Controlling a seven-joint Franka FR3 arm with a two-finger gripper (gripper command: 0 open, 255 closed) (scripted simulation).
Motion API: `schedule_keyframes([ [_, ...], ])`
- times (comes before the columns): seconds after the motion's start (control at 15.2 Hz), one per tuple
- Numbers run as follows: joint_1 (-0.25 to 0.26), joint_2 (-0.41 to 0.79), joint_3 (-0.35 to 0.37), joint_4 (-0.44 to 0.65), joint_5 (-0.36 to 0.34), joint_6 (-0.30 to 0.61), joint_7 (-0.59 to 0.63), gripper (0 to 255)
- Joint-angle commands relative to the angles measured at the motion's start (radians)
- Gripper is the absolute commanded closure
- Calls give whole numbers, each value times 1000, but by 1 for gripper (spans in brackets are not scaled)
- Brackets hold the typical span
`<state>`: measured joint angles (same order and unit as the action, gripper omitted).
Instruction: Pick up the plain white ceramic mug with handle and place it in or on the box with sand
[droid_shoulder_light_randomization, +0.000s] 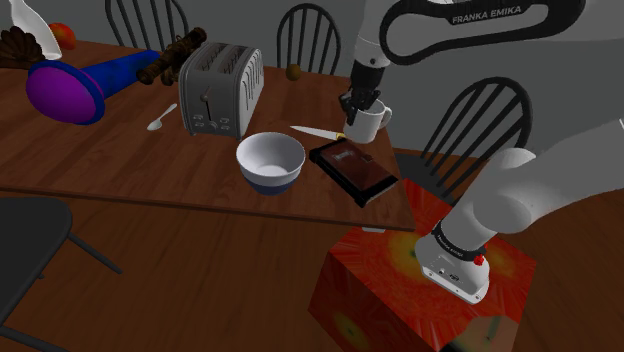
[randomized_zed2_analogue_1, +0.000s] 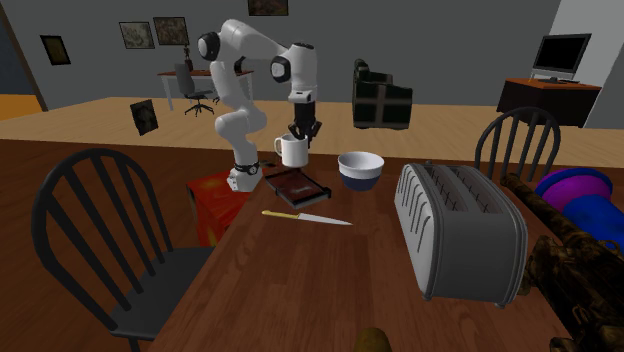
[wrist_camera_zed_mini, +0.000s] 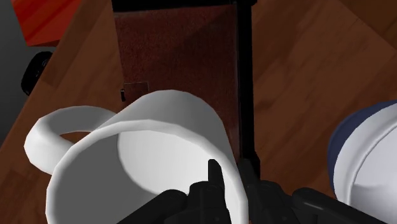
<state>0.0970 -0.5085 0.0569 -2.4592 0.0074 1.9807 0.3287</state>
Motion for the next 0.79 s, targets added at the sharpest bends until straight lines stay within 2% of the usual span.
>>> schedule_keyframes([
  [0.0,23,-50,34,-38,20,-13,44,255],
  [0.4,95,-181,130,-111,90,-69,163,255],
  [0.73,97,-167,137,-169,95,4,164,255],
])
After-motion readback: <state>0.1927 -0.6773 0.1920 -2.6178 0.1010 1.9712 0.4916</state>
